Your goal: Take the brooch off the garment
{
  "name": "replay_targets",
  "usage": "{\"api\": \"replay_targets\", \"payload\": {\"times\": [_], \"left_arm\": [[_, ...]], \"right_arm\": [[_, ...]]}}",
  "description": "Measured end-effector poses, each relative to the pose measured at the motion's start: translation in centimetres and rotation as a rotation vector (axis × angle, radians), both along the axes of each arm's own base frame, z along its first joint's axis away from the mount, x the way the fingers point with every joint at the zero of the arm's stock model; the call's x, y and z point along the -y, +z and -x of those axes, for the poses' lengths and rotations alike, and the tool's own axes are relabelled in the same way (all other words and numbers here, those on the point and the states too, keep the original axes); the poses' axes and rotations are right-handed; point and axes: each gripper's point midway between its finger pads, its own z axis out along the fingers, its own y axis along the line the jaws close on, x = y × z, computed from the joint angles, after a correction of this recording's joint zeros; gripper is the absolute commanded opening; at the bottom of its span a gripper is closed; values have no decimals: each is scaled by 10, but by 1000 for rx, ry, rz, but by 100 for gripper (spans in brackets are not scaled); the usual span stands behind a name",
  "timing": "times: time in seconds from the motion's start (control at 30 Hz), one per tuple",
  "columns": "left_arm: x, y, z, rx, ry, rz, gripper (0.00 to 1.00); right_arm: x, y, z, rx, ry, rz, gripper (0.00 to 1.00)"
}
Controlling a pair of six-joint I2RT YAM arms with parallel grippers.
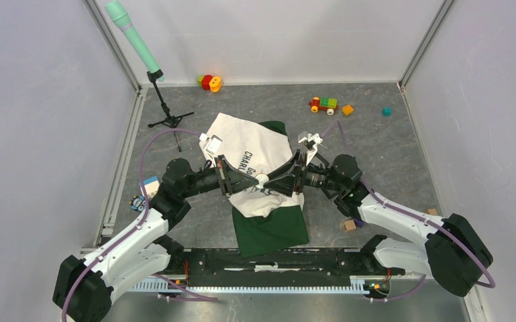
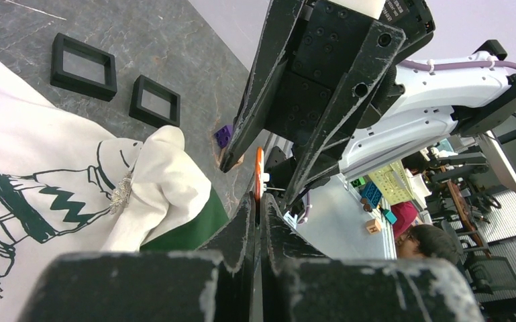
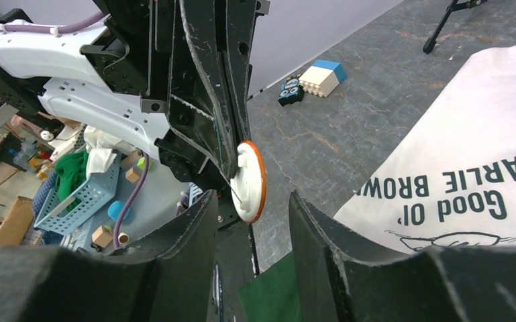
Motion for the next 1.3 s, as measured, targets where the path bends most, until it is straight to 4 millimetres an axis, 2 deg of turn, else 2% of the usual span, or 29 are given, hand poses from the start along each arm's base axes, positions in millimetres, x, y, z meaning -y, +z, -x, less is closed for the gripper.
{"api": "replay_targets", "payload": {"times": [0.2,0.9,1.3], "left_arm": [[0,2,0,7,-1,4,2],[-1,5,0,33,-1,9,2],[-4,9,1,76,2,9,2]], "right_arm": [[-5,0,-2,-14,8,-5,42],[-12,4,-5,-55,19,-31,12],[-15,8,-5,-78,22,-45,9]]}}
